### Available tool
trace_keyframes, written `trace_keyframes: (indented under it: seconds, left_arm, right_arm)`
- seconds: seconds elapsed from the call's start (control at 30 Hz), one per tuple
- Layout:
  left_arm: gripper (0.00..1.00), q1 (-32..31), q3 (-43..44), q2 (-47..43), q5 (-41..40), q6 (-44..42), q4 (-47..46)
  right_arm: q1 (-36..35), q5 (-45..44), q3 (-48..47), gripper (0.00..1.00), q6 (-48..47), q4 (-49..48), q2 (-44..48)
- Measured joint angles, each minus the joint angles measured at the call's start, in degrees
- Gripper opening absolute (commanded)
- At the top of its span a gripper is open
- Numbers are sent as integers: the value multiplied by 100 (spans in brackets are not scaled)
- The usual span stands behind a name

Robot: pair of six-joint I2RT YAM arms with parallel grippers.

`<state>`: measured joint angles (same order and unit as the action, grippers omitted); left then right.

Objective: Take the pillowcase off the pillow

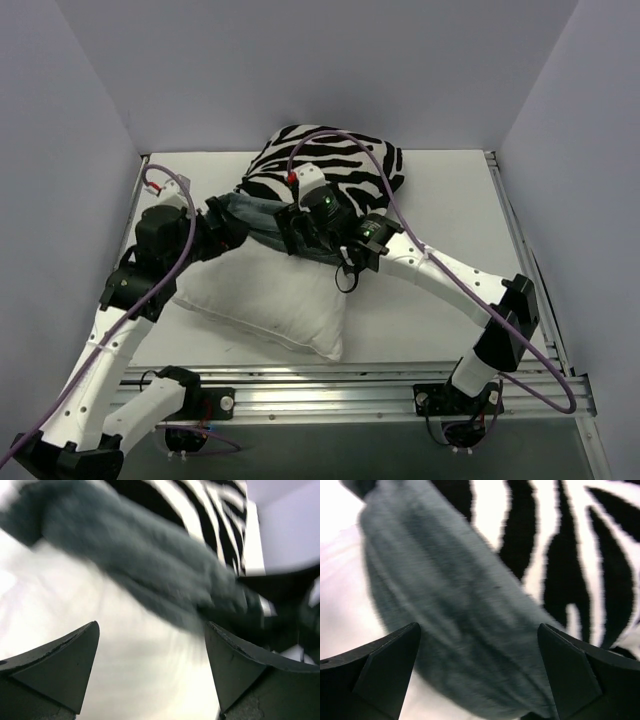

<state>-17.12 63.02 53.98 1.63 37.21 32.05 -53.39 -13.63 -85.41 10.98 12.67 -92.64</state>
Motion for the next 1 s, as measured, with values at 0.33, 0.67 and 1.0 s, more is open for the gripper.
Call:
trace_keyframes:
  seconds: [0.33,0.67,1.0]
  left_arm:
    - [94,-1539,-1672,-352,-55,1067,-35]
    - [94,-1510,-1617,474,-186,1099,-365]
    - [12,-1360,-1303,1482,289,831,-463]
  right_arm:
    - [428,616,175,69,-400,-203,-361]
    - [400,822,890,0,153,-1069,-313]
    - [157,289,1071,0,575,-1167,-50]
